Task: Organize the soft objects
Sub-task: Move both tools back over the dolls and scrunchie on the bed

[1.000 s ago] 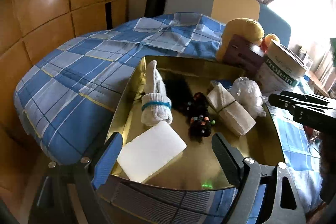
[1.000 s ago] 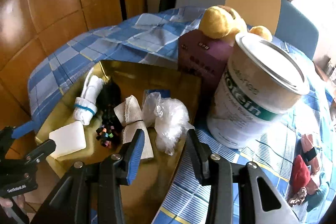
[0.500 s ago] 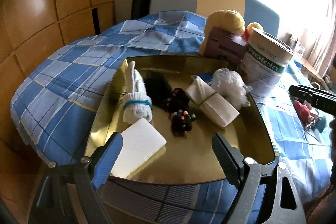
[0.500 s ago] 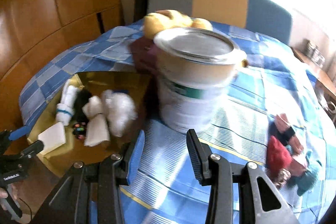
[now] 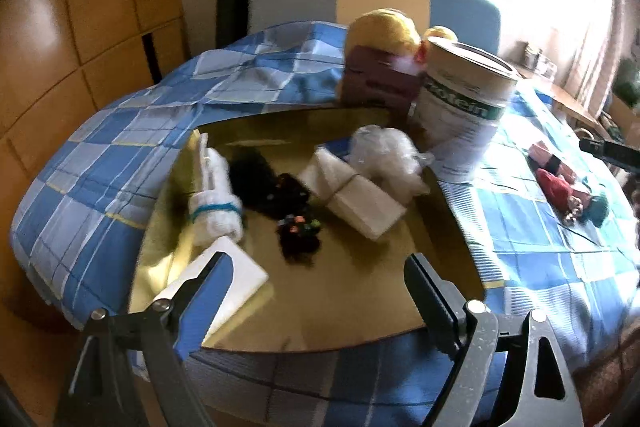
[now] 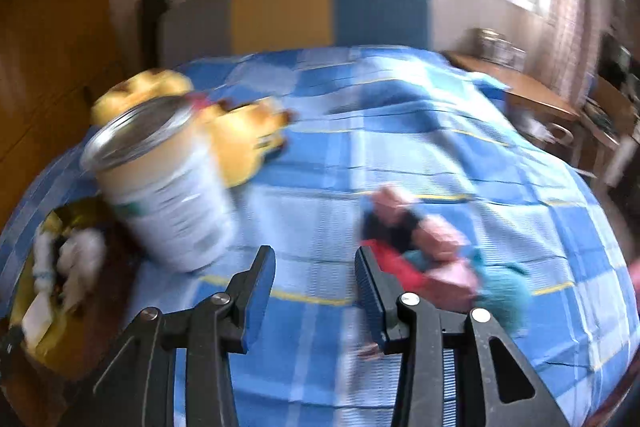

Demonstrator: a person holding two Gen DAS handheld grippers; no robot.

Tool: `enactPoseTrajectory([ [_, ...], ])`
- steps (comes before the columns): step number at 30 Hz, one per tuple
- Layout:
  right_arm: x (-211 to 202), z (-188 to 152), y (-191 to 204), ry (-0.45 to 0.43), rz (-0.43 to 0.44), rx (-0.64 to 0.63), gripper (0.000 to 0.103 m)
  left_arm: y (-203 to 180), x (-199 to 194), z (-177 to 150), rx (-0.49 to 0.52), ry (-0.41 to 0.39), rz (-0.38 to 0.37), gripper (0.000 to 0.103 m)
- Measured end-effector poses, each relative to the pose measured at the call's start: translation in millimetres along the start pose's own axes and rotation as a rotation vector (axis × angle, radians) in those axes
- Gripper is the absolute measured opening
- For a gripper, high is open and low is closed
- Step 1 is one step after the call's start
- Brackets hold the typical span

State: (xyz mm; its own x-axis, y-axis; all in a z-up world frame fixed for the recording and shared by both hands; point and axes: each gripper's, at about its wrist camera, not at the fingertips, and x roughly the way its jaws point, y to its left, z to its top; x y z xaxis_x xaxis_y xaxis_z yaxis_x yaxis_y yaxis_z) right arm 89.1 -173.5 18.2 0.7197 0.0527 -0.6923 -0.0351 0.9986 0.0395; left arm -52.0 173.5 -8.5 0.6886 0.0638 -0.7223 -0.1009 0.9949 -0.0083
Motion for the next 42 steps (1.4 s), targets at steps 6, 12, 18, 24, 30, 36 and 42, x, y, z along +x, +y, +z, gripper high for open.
enactPoseTrajectory([
  [6,11.6,-5.4,-91.8,-0.038,-0.196,0.216,0.042,-28.0,0.7,7.1,0.060,-0.001,-0.032,0.088],
  [12,9.2,-21.8,-156.6,-0.031,-0.170,0.556,0.042,-58.0,5.9,14.6,0.111,0.009,-0.079,0.088],
  [18,5.8,-34.8,-179.1,-0.023,-0.128,0.708,0.042,-92.7,9.9,20.0,0.159,0.027,-0.159,0.088],
  [24,8.8,-49.0,-196.7,0.004,-0.086,0.840,0.042,-130.4,20.9,22.5,0.223,0.062,-0.218,0.088],
  [30,14.0,-51.9,-198.9,0.025,-0.059,0.866,0.042,-168.3,29.1,21.7,0.290,0.096,-0.310,0.083],
  [36,8.2,-50.9,-200.9,-0.009,-0.040,0.882,0.042,-217.3,41.7,30.8,0.357,0.123,-0.431,0.067],
  [42,8.3,-51.4,-202.2,-0.015,-0.011,0.897,0.042,-282.9,63.8,40.9,0.422,0.161,-0.549,0.060],
])
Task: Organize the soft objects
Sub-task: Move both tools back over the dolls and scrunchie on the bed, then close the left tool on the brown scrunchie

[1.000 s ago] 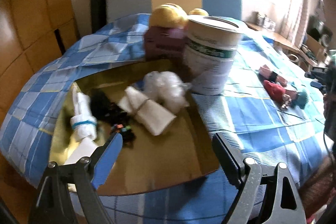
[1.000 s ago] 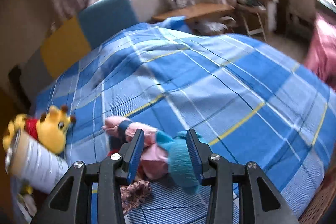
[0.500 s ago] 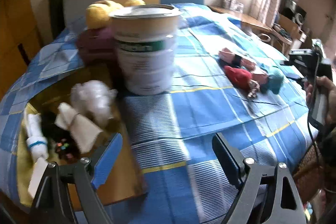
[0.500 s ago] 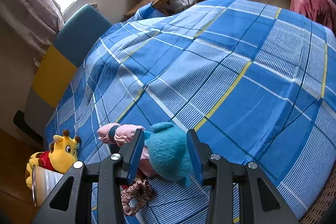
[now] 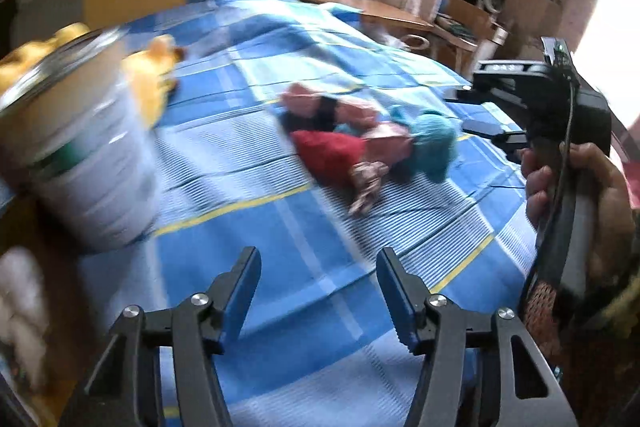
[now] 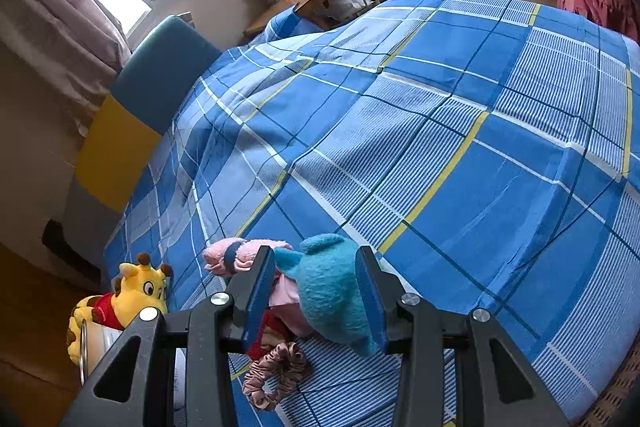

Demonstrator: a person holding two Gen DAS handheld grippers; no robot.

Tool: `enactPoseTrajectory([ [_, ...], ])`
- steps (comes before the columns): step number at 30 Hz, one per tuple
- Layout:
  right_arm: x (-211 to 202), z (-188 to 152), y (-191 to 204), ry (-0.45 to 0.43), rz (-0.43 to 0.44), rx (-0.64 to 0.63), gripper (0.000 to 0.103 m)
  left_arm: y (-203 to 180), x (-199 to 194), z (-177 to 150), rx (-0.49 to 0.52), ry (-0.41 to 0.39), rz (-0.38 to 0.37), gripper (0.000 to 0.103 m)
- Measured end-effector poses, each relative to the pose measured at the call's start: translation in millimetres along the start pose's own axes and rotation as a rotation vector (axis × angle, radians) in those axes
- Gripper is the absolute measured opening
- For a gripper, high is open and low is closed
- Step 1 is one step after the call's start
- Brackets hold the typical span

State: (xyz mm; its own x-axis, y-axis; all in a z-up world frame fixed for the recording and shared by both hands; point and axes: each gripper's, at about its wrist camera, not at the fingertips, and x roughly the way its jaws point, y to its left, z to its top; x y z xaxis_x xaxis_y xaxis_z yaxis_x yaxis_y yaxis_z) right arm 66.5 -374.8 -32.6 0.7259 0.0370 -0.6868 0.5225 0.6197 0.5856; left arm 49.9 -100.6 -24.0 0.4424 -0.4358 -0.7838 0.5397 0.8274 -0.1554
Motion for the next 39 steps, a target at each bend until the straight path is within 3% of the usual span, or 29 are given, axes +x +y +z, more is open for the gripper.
enactPoseTrajectory([
  [6,-0.1,1.2,-6.9,0.006,0.028,0.043,0.042,-20.3,57.5,28.4,0.006,0.054,-0.071,0.060],
  [11,1.6,2.2,-12.6,0.014,0.042,0.080,0.042,-27.1,87.7,39.9,0.009,0.033,-0.072,0.060],
  [13,3.3,2.5,-13.5,0.021,0.043,0.085,0.042,-28.1,99.3,42.4,0.005,0.068,-0.084,0.058],
  [16,5.0,2.6,-13.7,0.026,0.042,0.084,0.042,-28.2,107.6,39.3,0.012,0.113,-0.094,0.007],
  [19,6.3,2.3,-12.8,0.031,0.039,0.076,0.042,-17.3,84.9,26.9,-0.014,0.057,-0.105,0.007],
  [22,5.7,2.1,-12.1,0.024,0.038,0.070,0.042,-6.1,58.6,11.8,-0.015,0.012,-0.064,0.007],
  [26,5.4,1.0,-9.3,0.024,0.042,0.058,0.042,22.5,25.7,-24.6,-0.057,-0.011,0.047,0.007],
  [30,5.1,0.4,-4.6,0.023,0.048,0.034,0.042,42.9,20.1,-59.5,-0.076,0.018,0.154,0.007],
  [33,5.6,-1.6,1.6,0.030,0.070,0.005,0.042,48.2,21.8,-70.7,-0.060,-0.017,0.141,0.008],
  [36,8.5,-6.5,16.2,0.058,0.114,-0.059,0.042,40.4,20.4,-78.7,-0.008,-0.061,0.178,0.008],
  [39,14.4,-17.7,38.6,0.105,0.138,-0.174,0.042,42.9,17.9,-85.5,-0.018,-0.090,0.156,0.008],
])
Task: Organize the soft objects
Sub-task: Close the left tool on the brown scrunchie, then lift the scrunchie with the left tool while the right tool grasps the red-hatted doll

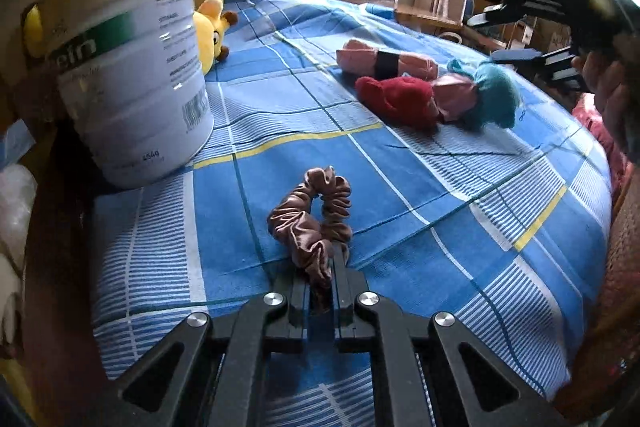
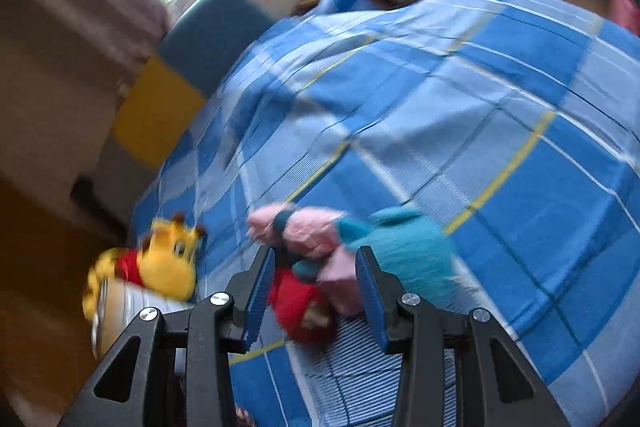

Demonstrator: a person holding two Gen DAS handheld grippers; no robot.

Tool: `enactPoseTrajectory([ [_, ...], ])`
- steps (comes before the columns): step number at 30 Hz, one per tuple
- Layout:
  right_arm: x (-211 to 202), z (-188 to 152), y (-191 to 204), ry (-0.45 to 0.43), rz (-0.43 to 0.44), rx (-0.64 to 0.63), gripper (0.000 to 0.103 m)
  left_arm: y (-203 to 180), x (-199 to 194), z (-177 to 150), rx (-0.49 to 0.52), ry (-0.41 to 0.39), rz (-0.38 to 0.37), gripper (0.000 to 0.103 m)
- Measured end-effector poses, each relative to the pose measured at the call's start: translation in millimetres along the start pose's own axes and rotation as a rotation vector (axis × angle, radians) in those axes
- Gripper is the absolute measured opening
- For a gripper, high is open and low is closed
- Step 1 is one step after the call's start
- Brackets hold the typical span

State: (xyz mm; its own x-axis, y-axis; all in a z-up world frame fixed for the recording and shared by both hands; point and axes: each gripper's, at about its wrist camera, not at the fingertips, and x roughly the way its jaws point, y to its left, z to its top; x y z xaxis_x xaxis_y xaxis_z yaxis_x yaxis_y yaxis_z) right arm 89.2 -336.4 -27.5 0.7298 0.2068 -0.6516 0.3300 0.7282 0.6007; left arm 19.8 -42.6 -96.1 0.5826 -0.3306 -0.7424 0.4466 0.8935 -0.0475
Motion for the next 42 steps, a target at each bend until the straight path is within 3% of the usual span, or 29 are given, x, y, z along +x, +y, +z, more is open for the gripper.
enactPoseTrajectory([
  [3,13.2,-10.4,22.1,0.073,0.006,-0.111,0.042,3.7,0.4,0.7,-0.020,-0.006,-0.020,0.008],
  [8,33.9,-29.8,48.2,0.153,-0.097,-0.283,0.042,7.6,2.4,1.4,-0.044,-0.020,-0.047,0.008],
  [11,42.3,-36.7,52.7,0.182,-0.144,-0.333,0.042,7.9,1.8,0.8,-0.050,-0.026,-0.052,0.008],
  [19,71.5,-61.2,92.8,0.203,-0.288,-0.674,0.042,11.0,2.0,-0.4,-0.072,-0.032,-0.074,0.008],
  [22,88.7,-62.7,95.9,0.222,-0.341,-0.758,0.048,11.0,1.6,-1.0,-0.075,-0.033,-0.076,0.008],
  [26,107.0,-65.2,80.5,0.257,-0.355,-0.772,0.049,11.7,1.4,-1.3,-0.079,-0.033,-0.079,0.008],
  [28,104.3,-64.0,78.2,0.249,-0.352,-0.769,0.041,11.5,1.3,-1.3,-0.079,-0.033,-0.078,0.008],
  [29,102.9,-62.8,77.3,0.241,-0.357,-0.766,0.030,11.5,1.2,-1.4,-0.079,-0.033,-0.079,0.008],
  [42,107.6,-64.6,75.4,0.246,-0.370,-0.767,0.032,12.4,0.5,-1.6,-0.078,-0.033,-0.073,0.008],
])
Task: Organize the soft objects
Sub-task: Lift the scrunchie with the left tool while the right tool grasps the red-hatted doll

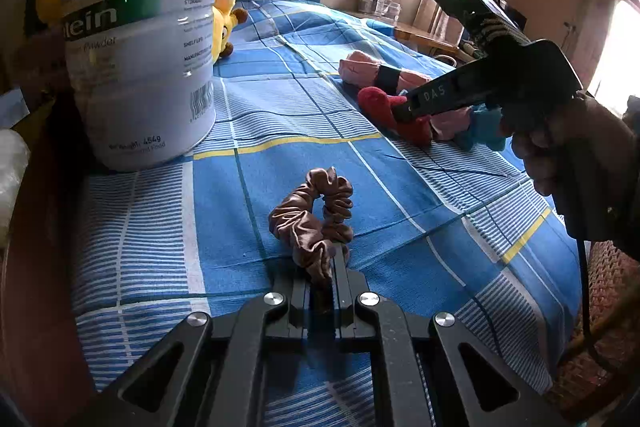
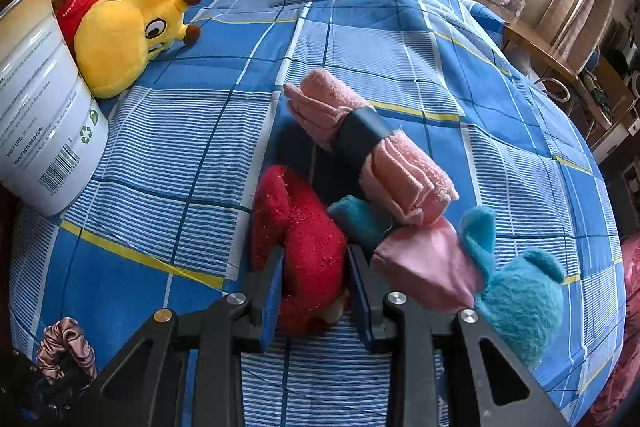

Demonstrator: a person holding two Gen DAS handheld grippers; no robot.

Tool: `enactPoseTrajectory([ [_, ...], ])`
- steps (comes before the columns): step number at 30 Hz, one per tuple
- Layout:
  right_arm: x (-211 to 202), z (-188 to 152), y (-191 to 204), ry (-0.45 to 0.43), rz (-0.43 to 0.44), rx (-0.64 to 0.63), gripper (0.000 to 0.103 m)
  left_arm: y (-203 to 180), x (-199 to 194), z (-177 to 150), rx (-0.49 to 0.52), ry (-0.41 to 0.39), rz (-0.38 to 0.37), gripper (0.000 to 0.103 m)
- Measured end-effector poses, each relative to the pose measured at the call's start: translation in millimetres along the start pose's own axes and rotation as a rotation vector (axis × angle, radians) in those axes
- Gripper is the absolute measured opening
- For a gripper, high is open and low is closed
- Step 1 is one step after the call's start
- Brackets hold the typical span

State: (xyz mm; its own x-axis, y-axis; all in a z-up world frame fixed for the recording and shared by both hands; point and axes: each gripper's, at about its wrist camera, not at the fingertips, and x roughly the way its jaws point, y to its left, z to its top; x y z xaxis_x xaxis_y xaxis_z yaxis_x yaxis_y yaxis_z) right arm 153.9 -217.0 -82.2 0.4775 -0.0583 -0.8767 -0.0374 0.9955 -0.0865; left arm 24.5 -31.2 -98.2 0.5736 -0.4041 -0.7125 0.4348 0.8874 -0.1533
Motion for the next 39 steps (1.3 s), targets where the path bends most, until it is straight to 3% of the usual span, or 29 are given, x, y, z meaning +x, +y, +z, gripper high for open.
enactPoseTrajectory([
  [12,4.0,-2.0,6.3,0.003,-0.046,-0.025,0.033,-1.8,-0.2,0.7,0.008,-0.001,0.014,0.008],
  [18,5.3,-1.7,-2.2,0.012,-0.006,0.015,0.034,-5.8,-1.9,0.7,0.033,0.004,0.040,0.008],
  [23,6.5,-1.4,-10.1,0.016,0.021,0.069,0.035,-3.1,-5.8,7.6,-0.014,0.043,0.040,0.007],
  [27,10.1,-1.7,-17.1,0.029,0.043,0.106,0.041,-2.6,-19.9,13.4,-0.026,0.027,0.048,0.007],
  [39,10.7,-2.0,-15.3,0.032,0.037,0.087,0.040,-6.4,-61.6,21.6,-0.026,-0.039,0.083,0.007],
])
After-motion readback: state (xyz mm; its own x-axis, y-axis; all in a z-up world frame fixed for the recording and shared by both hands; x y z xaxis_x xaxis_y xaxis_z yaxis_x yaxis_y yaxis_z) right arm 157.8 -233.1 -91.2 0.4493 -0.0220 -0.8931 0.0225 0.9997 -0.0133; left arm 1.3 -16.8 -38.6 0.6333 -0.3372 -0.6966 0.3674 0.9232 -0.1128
